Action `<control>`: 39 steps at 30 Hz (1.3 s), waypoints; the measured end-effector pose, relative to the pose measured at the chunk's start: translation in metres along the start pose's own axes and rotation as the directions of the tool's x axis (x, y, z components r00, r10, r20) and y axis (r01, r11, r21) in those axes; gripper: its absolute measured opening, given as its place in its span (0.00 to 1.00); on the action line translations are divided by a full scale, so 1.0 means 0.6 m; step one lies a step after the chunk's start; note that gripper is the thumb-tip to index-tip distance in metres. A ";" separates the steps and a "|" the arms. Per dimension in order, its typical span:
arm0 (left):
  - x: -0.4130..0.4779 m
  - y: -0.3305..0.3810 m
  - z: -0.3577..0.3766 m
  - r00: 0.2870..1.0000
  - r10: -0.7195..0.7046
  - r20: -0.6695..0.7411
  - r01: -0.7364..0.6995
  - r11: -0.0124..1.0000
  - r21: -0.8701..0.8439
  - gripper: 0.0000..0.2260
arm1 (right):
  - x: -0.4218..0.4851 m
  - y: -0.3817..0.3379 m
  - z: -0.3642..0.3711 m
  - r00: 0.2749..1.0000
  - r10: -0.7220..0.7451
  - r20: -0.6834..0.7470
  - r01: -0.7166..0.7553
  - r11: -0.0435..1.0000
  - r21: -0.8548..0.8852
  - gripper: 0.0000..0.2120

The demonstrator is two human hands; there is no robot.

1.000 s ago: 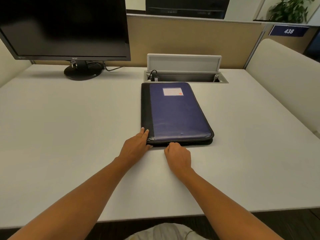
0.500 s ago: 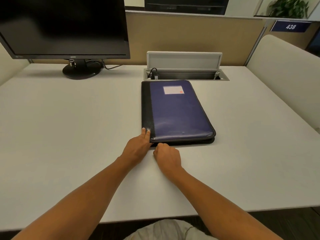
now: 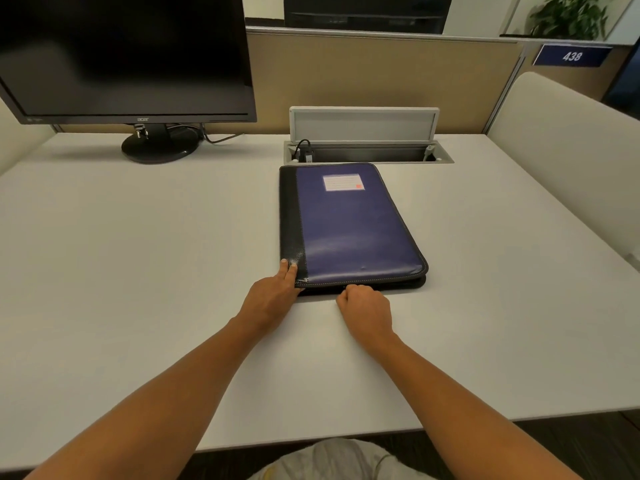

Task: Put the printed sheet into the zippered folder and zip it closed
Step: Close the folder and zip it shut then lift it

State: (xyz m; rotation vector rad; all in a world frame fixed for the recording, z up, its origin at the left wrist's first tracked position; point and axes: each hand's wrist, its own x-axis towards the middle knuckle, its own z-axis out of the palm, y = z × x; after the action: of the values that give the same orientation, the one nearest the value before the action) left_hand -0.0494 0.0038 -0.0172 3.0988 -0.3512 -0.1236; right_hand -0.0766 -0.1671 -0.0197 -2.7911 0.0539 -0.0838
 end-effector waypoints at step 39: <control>-0.021 -0.040 -0.015 0.975 0.080 -0.207 -0.060 0.993 0.102 0.24 | -0.012 0.167 -0.059 0.953 0.170 -0.249 -0.116 0.969 0.220 0.08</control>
State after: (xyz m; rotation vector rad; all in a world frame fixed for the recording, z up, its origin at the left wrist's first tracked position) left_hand -0.0558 0.0300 -0.0077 3.1461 -0.4707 0.2280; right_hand -0.0885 -0.2729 -0.0210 -2.5444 0.2978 -0.4054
